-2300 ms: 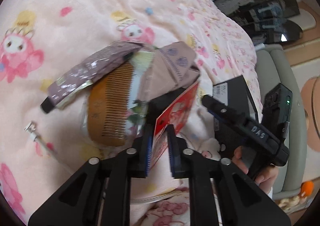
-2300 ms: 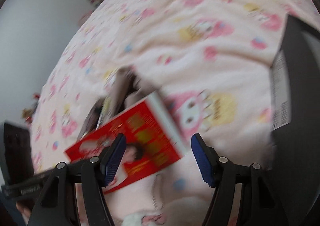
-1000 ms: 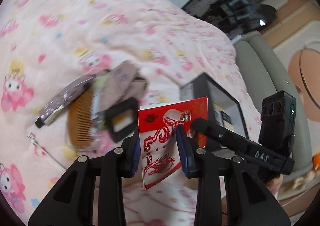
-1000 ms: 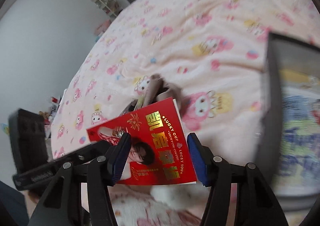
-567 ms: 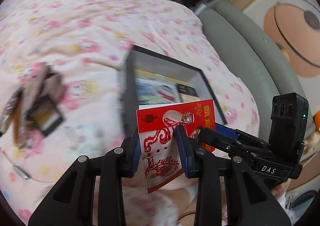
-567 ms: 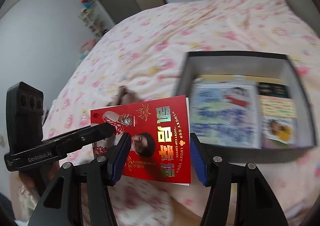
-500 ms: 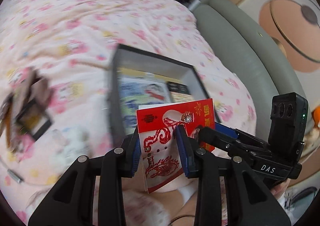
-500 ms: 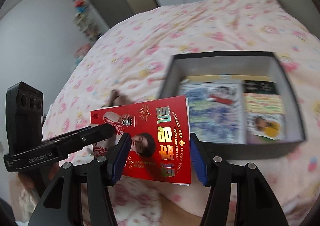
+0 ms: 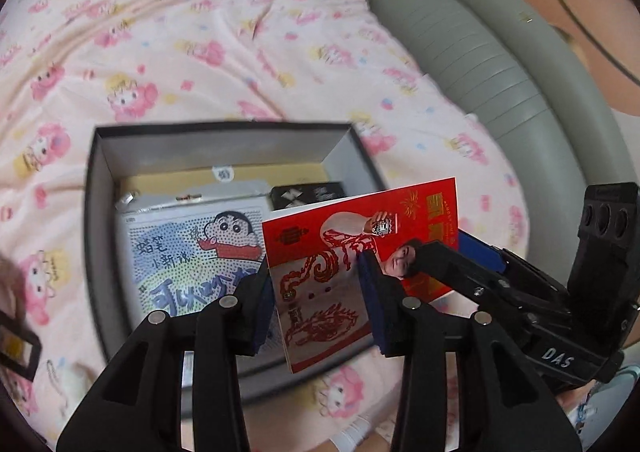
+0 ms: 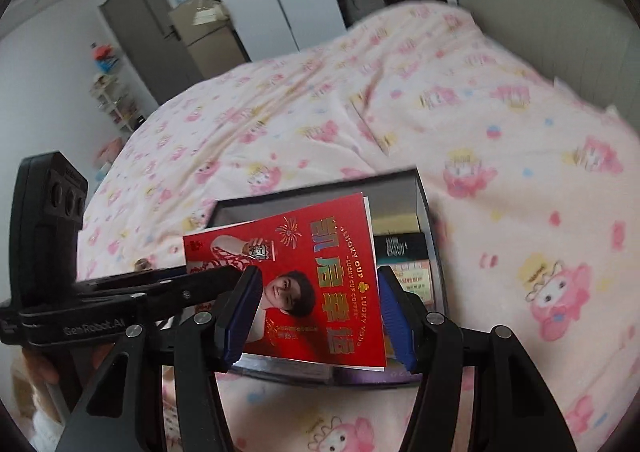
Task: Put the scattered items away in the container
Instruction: 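Carry the red card over the black box with both grippers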
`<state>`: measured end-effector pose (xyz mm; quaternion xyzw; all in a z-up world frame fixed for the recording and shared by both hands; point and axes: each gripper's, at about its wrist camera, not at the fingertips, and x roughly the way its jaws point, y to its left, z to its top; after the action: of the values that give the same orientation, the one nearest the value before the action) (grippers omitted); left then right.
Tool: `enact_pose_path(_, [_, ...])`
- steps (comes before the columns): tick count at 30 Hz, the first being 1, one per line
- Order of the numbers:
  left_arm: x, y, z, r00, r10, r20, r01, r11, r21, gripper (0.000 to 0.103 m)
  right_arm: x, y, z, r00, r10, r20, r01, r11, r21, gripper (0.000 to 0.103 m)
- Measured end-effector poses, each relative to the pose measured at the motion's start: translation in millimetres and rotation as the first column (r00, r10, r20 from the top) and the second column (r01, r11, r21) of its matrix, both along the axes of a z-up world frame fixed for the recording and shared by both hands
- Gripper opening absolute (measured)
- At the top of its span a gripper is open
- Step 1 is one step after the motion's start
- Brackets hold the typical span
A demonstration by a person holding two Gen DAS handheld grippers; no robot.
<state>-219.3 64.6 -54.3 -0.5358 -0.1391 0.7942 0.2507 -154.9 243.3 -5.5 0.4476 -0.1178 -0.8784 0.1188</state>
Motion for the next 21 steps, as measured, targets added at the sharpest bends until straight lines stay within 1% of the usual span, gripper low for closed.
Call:
enact_pose_path(2, [-4.4,2.7,-17.2,1.000,0.000,0.030,0.000,1.000,0.001,0.039,-10.3,5.8,-19.9,0.999,-0.007,0.038,0.008,1.000,-0.022,0.056])
enact_pose_path(6, [-8.1,7.9,-45.1,0.998,-0.002,0.069,0.001,1.000,0.025,0.039,-14.9,8.5,-38.7,0.998,0.007,0.059,-0.006,1.000,-0.018,0.056])
enact_pose_path(9, [-7.3,12.4,-54.6,0.997,-0.001,0.073,0.000,1.000,0.012,0.039,-21.6,11.3,-52.7,0.995,0.003,0.104,-0.003,1.000,-0.004,0.056])
enact_pose_path(12, [-7.3,12.1,-61.6,0.996,-0.004,0.085,0.002,1.000,0.023,0.039,-27.3,16.8,-64.7,0.990,-0.015,0.138,0.017,1.000,-0.010,0.056])
enact_pose_path(15, [-7.2,12.0,-67.8,0.995,-0.013,0.100,0.009,0.999,0.037,0.039,-30.5,21.0,-70.5,0.985,-0.025,0.171,0.030,0.999,-0.028,0.056])
enact_pose_path(18, [-5.4,15.1,-74.3,0.994,-0.020,0.112,0.018,1.000,0.025,0.039,-31.9,20.7,-76.6,0.979,-0.025,0.200,0.028,1.000,-0.011,0.056])
enact_pose_path(21, [-3.9,20.4,-79.2,0.992,-0.029,0.124,0.027,0.999,0.017,0.039,-33.3,19.3,-84.2,0.975,-0.028,0.222,0.023,0.999,0.025,0.056])
